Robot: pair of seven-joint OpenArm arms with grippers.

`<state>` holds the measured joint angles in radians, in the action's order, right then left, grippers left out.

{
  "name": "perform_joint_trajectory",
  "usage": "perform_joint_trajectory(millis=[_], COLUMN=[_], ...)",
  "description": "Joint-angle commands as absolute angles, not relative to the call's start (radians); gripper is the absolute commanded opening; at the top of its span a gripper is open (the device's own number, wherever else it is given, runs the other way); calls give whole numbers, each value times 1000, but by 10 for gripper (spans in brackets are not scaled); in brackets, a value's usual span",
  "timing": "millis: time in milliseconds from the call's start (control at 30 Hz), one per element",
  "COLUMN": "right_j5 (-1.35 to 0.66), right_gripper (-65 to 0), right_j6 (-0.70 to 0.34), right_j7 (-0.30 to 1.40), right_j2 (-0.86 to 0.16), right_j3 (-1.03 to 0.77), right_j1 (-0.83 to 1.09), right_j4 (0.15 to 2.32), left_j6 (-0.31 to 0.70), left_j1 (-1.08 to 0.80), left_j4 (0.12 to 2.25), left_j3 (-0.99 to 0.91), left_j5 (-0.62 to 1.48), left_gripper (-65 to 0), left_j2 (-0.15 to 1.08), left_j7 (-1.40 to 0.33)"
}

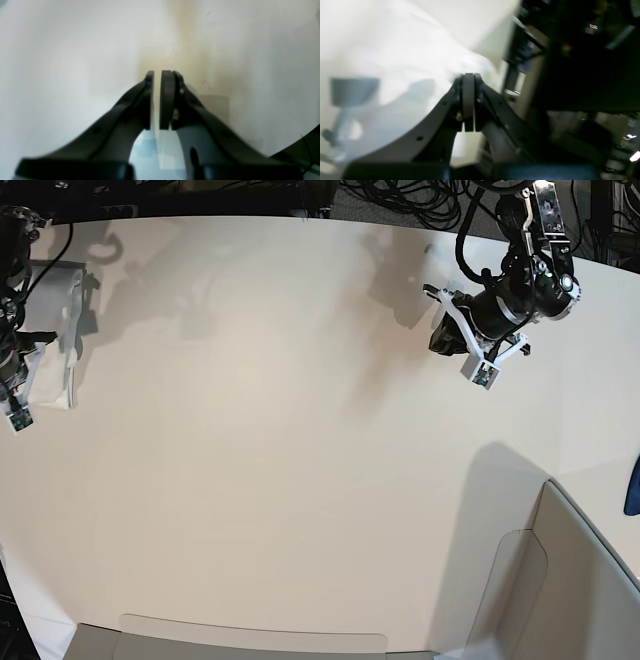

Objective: Layout the t-shirt on the table in an organized manner, then fold the t-shirt properly

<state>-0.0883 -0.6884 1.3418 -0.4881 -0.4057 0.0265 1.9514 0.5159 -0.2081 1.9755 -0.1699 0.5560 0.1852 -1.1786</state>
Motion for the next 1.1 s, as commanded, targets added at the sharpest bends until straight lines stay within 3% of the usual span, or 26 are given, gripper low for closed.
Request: perform_joint_trajectory(millis=[0,233,400,900,1067], right_j5=[-81,-81,-79,-79,-79], right_gripper=[-650,-650,-650,-650,-650], right_j6=[-698,-698,-698,-698,-698], right_j7=[1333,1333,1333,1334,1334], right_j2=[-467,-255,-174,-171,-213], right_j3=[-412,-246,-148,-97,-99], right_j1=[-2,-58,-59,142,219], right_j4=[1971,1975,2026,2054,2057], left_j6=[515,518,518,518,518], left_j1=[-199,-188,-194,-371,-437], left_j4=[1992,1997,2045,2080,2081], left_j3=[-171,-176,-177,-180,-180], left_j5=[568,568,568,568,570], left_gripper=[-606,-606,-606,-606,-606], left_j2=[194,200,203,228,228], left_j7=[-1162,-1171,-1175,-1175,-1198])
